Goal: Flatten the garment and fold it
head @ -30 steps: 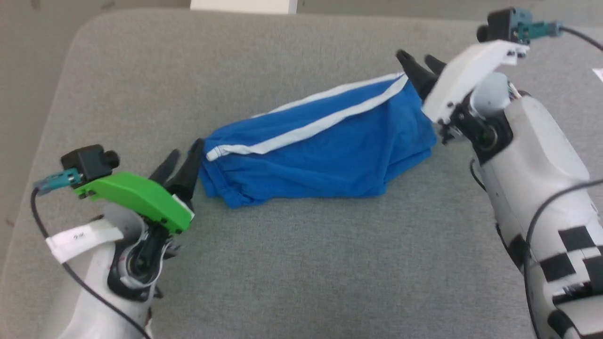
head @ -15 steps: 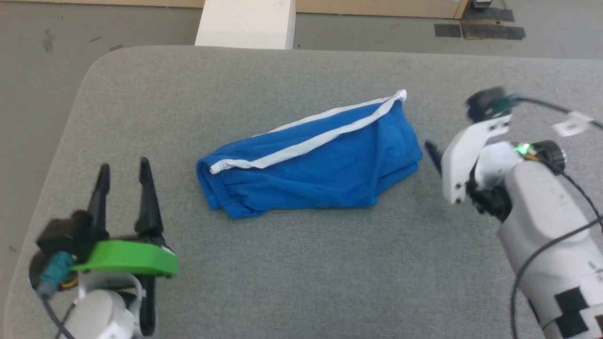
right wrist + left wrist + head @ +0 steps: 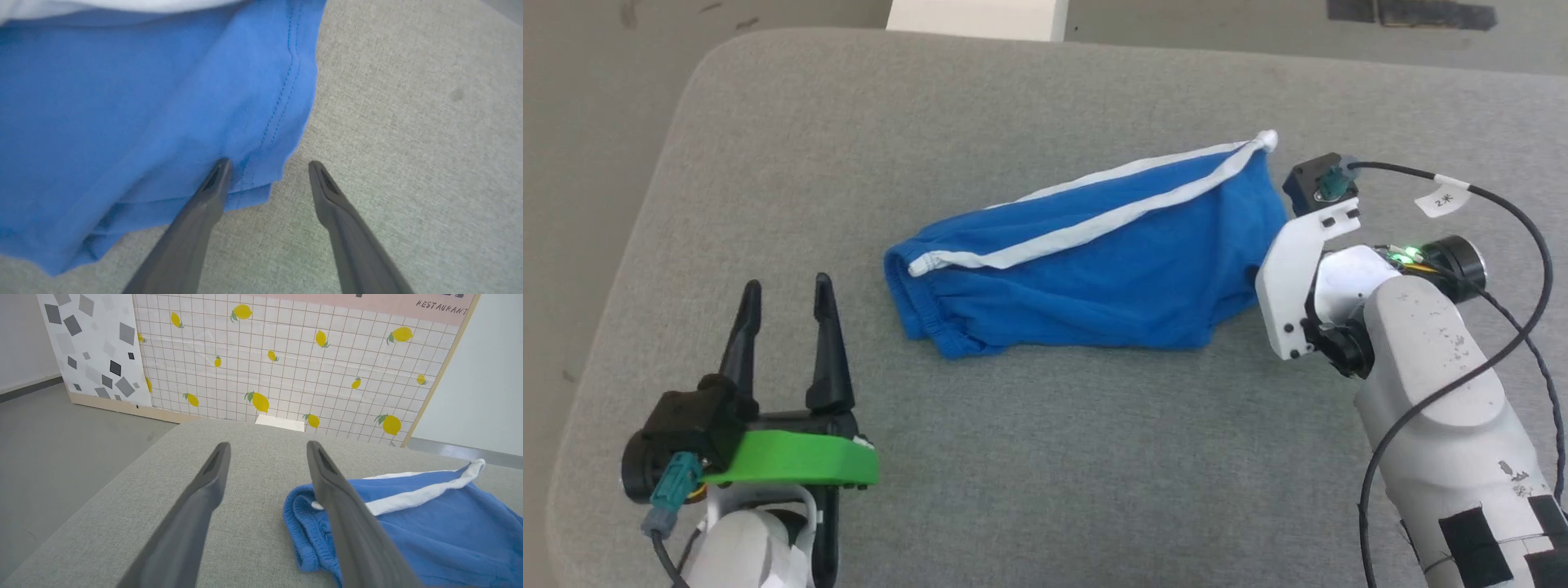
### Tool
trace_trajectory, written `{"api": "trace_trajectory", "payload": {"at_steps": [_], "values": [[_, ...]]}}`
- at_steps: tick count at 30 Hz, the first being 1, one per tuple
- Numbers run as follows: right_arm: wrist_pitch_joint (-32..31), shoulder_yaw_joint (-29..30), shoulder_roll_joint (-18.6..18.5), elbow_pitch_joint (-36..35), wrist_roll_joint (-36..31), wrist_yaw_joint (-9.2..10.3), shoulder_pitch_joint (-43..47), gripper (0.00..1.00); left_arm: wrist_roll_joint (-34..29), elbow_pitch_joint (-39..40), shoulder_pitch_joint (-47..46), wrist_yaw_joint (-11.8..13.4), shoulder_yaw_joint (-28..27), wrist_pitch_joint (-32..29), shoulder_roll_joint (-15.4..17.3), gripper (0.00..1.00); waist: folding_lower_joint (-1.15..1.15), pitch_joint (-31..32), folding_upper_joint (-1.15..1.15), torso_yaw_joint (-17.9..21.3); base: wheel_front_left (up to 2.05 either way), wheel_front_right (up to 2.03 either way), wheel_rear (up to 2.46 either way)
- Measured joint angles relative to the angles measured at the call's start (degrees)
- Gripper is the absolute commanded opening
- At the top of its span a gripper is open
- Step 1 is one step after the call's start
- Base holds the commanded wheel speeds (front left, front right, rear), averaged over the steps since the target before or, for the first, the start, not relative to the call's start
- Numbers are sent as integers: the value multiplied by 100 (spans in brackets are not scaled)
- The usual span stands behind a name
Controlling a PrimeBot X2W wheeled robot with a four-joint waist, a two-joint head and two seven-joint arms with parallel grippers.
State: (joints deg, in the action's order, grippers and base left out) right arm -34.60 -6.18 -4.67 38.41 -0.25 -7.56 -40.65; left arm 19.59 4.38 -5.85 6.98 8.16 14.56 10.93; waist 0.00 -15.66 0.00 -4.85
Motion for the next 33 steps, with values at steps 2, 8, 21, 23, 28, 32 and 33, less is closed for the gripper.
{"api": "trace_trajectory", "payload": {"at_steps": [2,8,21,23,28,32,33], "values": [[-77,69,21,30,-91,0,15,100,-38,-30,-2,-89,-40,-1,-89,100,0,-51,0,-44,0,0,0],[-231,110,92,-41,-188,0,14,100,-108,-191,-6,-337,-168,0,-297,100,0,-206,0,-125,0,0,0],[-263,-135,98,-213,243,0,137,0,438,0,-7,-108,45,-2216,-590,100,0,-63,0,22,0,0,0],[-263,-143,97,-240,281,0,143,0,508,164,-27,16,138,-2771,-601,100,0,-63,0,50,0,0,0],[-265,-194,77,-343,341,-1,154,0,505,111,-370,153,308,-3689,-505,100,0,-132,0,97,0,0,0],[-271,-261,71,-453,389,0,154,0,413,-437,-838,174,336,-3965,-355,100,0,-231,0,142,0,0,0],[-272,-287,65,-477,397,0,153,0,403,-593,-925,172,353,-4049,-328,100,0,-254,0,152,0,0,0]]}}
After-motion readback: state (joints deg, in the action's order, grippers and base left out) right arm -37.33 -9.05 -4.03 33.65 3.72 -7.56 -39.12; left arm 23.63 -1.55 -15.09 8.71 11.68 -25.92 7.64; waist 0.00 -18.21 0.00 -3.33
